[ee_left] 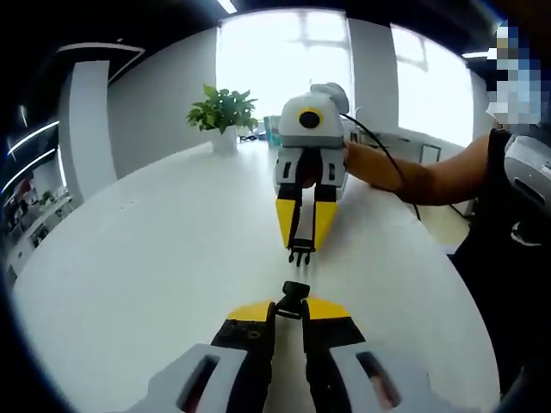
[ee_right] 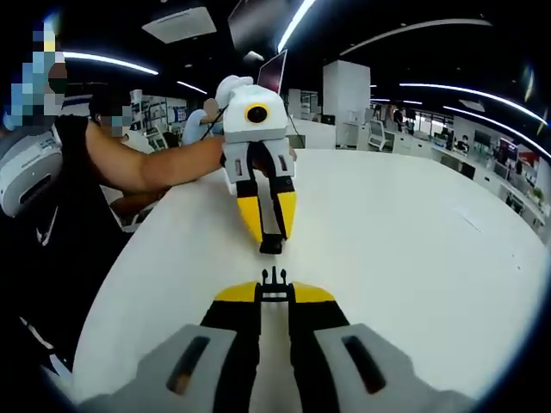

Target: Snap the two parts of the plastic buckle together until the buckle closes and remains connected.

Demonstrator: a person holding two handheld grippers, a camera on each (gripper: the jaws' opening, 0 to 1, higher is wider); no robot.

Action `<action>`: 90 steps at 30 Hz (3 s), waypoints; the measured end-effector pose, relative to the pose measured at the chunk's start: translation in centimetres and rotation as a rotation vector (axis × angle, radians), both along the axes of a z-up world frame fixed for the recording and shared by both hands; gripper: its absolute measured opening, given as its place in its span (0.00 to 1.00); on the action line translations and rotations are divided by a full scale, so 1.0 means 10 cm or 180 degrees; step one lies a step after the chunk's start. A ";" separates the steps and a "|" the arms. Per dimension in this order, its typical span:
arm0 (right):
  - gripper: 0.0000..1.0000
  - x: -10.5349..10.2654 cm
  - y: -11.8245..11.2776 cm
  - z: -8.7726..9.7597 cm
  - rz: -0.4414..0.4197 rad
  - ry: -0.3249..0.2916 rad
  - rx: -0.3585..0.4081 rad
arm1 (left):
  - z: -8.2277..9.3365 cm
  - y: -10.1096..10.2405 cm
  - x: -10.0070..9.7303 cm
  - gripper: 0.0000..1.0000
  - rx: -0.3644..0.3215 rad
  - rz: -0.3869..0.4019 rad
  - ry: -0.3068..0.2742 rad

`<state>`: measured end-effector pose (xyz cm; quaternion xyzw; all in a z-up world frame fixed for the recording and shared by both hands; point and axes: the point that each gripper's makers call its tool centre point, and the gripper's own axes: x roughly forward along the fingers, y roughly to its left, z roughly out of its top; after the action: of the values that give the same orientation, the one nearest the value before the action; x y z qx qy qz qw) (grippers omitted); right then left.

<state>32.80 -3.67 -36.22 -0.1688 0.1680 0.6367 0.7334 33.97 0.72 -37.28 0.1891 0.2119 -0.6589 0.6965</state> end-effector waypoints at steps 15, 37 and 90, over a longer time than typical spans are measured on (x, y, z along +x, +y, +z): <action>0.10 0.01 0.03 -0.04 -0.0020 0.0013 -0.0039 | -0.05 0.01 0.03 0.11 0.0155 0.0113 0.0016; 0.10 0.01 0.12 -0.06 -0.0062 -0.0044 -0.0044 | -0.07 -0.03 0.01 0.11 0.0188 0.0093 0.0005; 0.07 -0.02 0.21 -0.14 0.0022 0.0071 -0.0156 | -0.06 -0.10 -0.07 0.07 0.0252 0.0065 0.0022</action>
<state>32.55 -1.61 -37.58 -0.1802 0.1912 0.6368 0.7249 33.24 -0.29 -37.85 0.2120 0.2422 -0.6435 0.6945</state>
